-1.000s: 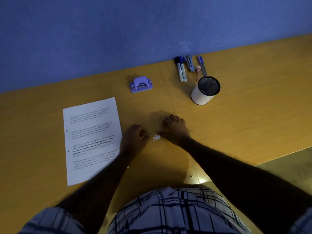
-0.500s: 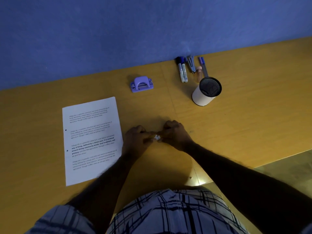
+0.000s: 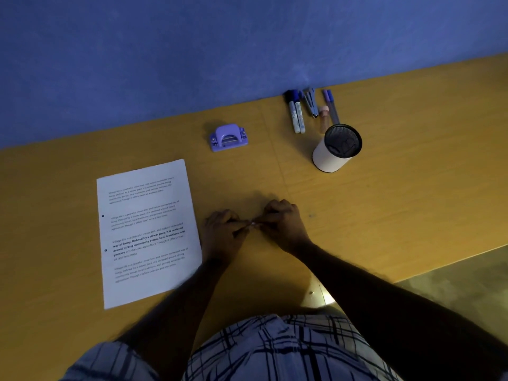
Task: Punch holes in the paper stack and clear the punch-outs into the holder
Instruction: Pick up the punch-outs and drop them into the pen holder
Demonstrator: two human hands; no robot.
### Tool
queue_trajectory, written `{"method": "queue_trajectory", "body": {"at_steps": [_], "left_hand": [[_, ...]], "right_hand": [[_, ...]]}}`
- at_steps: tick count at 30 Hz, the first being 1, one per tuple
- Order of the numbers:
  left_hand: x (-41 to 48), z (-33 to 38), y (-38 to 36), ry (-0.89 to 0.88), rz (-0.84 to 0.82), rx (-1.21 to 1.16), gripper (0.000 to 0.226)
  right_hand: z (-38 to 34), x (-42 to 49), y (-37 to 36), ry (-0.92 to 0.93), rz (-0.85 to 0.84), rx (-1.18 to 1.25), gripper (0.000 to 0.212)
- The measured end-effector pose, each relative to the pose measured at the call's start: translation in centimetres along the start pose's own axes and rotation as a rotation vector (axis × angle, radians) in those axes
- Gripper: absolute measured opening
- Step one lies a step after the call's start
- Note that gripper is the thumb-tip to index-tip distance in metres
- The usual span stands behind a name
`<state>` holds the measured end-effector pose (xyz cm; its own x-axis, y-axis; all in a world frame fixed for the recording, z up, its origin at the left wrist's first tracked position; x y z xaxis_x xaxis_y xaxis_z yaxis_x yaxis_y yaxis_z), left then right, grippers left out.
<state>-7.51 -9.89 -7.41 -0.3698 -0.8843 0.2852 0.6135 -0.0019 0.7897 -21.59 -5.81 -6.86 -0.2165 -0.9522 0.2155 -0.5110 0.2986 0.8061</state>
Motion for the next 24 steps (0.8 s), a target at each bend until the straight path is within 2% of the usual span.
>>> {"method": "queue_trajectory", "body": {"at_steps": [9, 12, 16, 19, 22, 24], "left_hand": [[-0.4, 0.3, -0.4, -0.027, -0.004, 0.111, 0.031], [-0.6, 0.9, -0.7, -0.058, -0.039, 0.168, 0.034], [-0.5, 1.2, -1.3, -0.05, -0.105, 0.183, 0.035], [0.0, 1.5, -1.8, -0.059, -0.151, 0.164, 0.025], [0.4, 1.7, -1.9, -0.049, -0.195, 0.124, 0.02], [0.7, 1.7, -1.6, 0.02, -0.191, 0.008, 0.016]], "right_hand": [[-0.2, -0.1, -0.2, -0.011, -0.01, -0.027, 0.026], [-0.6, -0.1, -0.4, 0.012, -0.035, -0.061, 0.018], [-0.8, 0.0, -0.8, 0.012, -0.112, -0.086, 0.017], [-0.8, 0.1, -0.8, -0.006, -0.162, -0.102, 0.018], [-0.5, 0.1, -0.8, -0.089, -0.205, -0.023, 0.015], [-0.1, 0.2, -0.4, -0.17, -0.191, 0.121, 0.013]]}}
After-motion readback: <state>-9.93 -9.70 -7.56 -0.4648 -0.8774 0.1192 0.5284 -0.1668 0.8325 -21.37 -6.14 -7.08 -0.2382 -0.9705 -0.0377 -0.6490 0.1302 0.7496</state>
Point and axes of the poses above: each hand's wrist, its own x-axis towards the middle knuckle, its own y-axis out of the back of the hand, z = x × y, the point moved 10 cm from there along x, towards the middle knuckle, and after that the axes turned 15 degrees about z, right-handed, at the moved point
